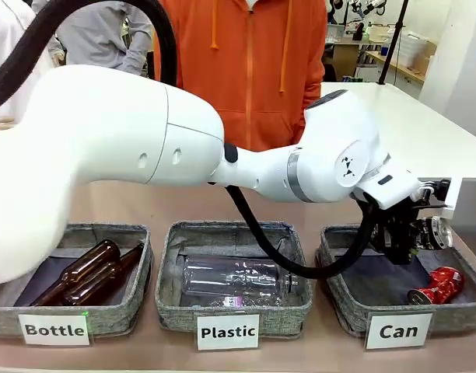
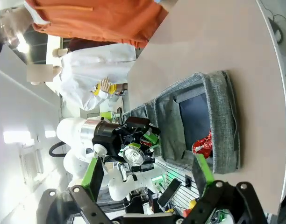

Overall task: Sort the can waste into the basket.
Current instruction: Pick up the can waste from the table and place it in the right Fabric basket.

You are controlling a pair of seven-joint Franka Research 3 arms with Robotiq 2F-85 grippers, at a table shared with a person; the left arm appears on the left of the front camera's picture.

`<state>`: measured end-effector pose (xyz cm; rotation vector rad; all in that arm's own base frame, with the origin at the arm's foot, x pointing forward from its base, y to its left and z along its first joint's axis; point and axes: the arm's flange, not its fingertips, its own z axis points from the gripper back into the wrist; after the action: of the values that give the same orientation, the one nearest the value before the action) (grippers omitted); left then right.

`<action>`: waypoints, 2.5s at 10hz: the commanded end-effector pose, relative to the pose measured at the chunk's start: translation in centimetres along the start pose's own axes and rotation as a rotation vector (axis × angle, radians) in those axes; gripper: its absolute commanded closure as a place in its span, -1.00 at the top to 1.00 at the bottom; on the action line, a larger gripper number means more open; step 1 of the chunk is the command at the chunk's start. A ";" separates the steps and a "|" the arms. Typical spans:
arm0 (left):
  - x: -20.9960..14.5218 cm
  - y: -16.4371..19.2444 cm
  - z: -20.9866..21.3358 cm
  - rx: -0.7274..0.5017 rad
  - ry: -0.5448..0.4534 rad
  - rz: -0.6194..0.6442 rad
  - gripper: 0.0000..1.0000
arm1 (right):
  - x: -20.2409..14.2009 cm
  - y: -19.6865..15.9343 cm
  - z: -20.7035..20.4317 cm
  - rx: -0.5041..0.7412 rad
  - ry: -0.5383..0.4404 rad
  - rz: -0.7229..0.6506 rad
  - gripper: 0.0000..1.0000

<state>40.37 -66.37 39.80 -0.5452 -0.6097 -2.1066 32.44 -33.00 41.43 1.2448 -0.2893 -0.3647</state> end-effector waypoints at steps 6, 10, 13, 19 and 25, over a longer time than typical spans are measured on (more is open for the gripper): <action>0.5 1.5 0.5 -0.028 0.059 0.010 1.00 | 0.1 0.3 -0.3 -0.009 0.013 0.002 1.00; 0.5 1.0 1.3 -0.004 0.052 -0.002 1.00 | 0.1 0.3 -0.3 -0.009 0.013 0.002 1.00; -0.1 0.2 6.2 -0.130 0.151 0.093 1.00 | 0.1 0.1 -0.3 0.000 0.008 0.002 1.00; -9.8 -6.9 26.9 -0.050 -0.027 0.760 1.00 | 2.5 7.1 -14.5 -0.034 0.307 0.201 1.00; -34.6 -19.1 45.4 -0.102 -0.693 1.297 1.00 | 0.0 17.3 -28.9 0.117 0.411 0.278 1.00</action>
<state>51.41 -9.94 53.14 -1.2126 -0.2929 -0.7599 46.43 -4.23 48.94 1.3031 -0.1035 0.2011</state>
